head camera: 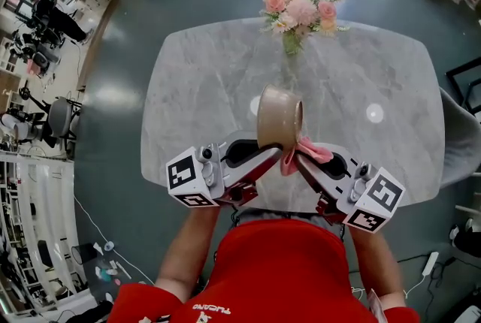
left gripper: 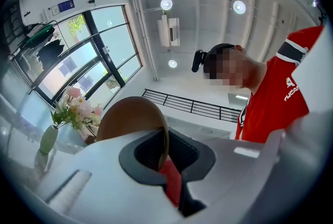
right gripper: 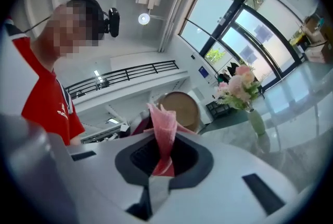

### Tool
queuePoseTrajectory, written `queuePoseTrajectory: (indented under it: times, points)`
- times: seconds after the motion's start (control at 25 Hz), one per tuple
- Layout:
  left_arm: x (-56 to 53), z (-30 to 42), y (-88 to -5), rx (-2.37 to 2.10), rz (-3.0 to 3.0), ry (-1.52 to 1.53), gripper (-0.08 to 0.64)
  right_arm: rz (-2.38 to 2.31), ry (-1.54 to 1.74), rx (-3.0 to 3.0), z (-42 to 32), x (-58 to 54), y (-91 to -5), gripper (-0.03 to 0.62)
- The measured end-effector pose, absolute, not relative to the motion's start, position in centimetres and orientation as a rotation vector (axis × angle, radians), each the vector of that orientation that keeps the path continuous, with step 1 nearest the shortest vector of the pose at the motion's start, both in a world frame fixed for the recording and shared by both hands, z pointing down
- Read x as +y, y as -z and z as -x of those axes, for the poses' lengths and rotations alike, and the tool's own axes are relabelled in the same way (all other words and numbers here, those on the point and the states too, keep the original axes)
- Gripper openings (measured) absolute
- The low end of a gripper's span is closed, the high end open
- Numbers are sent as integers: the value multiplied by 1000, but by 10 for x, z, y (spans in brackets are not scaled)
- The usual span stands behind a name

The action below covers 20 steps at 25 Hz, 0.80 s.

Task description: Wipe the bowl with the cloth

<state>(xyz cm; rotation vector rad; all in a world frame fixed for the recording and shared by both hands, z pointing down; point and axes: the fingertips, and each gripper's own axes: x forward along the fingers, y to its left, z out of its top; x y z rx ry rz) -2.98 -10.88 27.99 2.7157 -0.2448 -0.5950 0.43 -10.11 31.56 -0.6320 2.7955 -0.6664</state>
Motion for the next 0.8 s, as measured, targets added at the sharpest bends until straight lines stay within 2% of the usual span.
queuePoseTrajectory:
  times: [0.12, 0.44, 0.6, 0.8]
  points:
    - [-110, 29, -287, -268, -2714, 548, 12, 567, 592, 2811, 13, -90, -299, 21]
    - [-109, 29, -286, -273, -2743, 507, 12, 654, 596, 2835, -3, -99, -305, 21]
    - [-108, 25, -300, -288, -2750, 423, 14, 633, 480, 2812, 2, -102, -274, 21]
    - [-105, 24, -303, -289, -2765, 397, 14, 622, 420, 2913, 6, -96, -281, 21]
